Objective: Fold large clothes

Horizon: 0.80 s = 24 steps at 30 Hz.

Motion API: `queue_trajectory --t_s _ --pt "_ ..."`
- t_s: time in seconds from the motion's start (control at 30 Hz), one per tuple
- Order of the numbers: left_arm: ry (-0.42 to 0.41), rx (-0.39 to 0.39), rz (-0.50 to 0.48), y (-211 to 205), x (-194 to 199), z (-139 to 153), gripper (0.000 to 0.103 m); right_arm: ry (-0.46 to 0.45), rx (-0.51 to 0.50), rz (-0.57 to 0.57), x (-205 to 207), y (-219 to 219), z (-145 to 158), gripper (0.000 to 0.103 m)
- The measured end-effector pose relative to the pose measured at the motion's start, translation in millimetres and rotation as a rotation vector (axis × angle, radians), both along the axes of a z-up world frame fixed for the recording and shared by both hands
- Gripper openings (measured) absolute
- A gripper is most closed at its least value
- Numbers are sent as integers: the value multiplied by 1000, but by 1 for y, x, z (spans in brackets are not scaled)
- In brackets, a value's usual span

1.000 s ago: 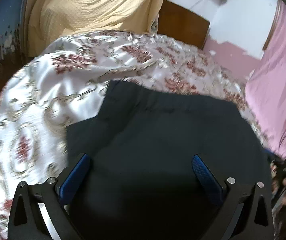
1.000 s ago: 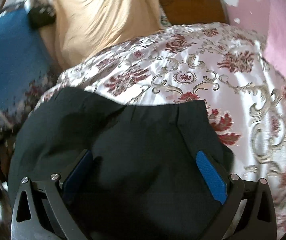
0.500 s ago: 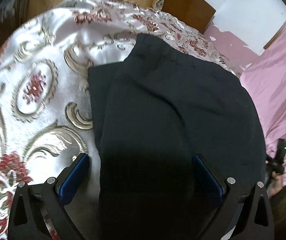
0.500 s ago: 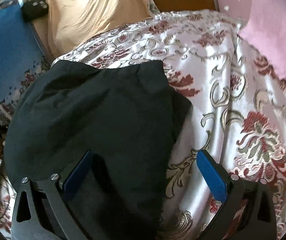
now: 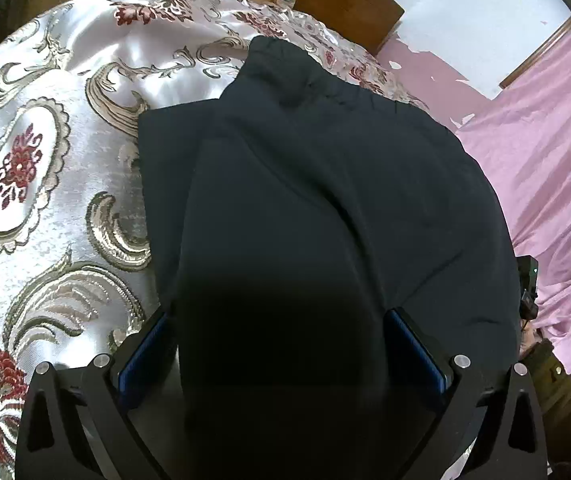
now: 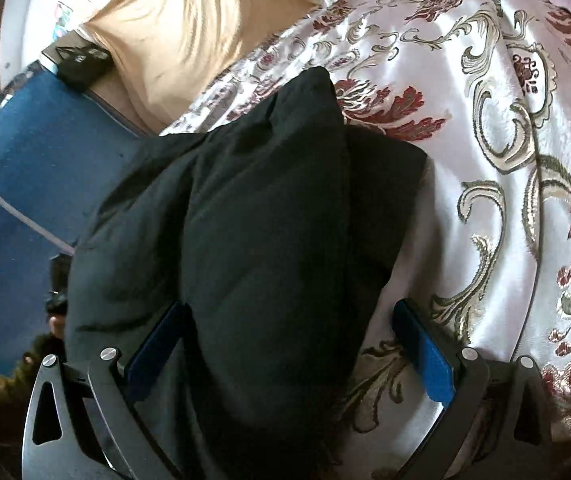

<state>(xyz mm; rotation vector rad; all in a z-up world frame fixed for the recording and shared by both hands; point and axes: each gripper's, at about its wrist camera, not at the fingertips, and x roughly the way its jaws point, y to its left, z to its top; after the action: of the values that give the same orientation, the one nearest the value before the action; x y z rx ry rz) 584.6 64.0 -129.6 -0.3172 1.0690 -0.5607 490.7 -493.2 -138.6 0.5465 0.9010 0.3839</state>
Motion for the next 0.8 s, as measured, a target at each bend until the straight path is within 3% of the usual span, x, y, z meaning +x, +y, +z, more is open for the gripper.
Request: queue_trajectory --t_s 0.2,0.8 --pt "-8 0 -10 -5 0 -2 103 -6 20 108 -5 20 1 102" --pt "-69 -1 12 -5 -10 -8 103 -1 1 71 -7 25 3 102"
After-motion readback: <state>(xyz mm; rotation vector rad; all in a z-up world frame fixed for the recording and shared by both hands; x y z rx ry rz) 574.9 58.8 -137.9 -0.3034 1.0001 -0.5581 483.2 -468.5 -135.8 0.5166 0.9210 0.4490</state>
